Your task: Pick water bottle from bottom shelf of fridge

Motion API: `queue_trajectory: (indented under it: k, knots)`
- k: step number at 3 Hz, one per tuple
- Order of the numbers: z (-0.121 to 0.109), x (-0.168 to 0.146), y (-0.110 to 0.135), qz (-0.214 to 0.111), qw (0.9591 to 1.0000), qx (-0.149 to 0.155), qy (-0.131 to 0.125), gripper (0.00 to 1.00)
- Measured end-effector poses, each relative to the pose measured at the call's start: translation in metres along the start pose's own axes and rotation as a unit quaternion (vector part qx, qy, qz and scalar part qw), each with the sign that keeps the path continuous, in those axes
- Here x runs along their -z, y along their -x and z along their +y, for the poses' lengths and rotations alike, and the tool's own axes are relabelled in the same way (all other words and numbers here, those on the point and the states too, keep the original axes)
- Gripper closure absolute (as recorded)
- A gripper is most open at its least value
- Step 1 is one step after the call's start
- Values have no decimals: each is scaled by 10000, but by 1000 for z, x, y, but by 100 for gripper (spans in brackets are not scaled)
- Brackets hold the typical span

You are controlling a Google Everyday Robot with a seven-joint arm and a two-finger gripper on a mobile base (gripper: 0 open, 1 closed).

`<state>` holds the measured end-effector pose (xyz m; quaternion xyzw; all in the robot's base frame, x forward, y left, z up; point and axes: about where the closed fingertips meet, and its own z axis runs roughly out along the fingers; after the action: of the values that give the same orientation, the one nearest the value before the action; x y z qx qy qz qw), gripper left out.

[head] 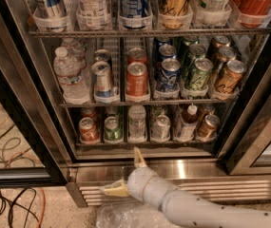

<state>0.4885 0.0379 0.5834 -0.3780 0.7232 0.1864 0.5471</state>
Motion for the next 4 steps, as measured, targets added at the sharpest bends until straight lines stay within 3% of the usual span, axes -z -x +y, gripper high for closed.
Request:
queue_trajectory:
  k: [1,2,3,4]
  knots:
    - [2,-18,-13,-315,9982,-421,-284,0]
    - [2,-18,-13,-315,9982,-421,-284,0]
    - [1,-24,-9,-622,9954,-484,-552,0]
    - [2,-27,-2,-1128,9874,-371,-1043,0]
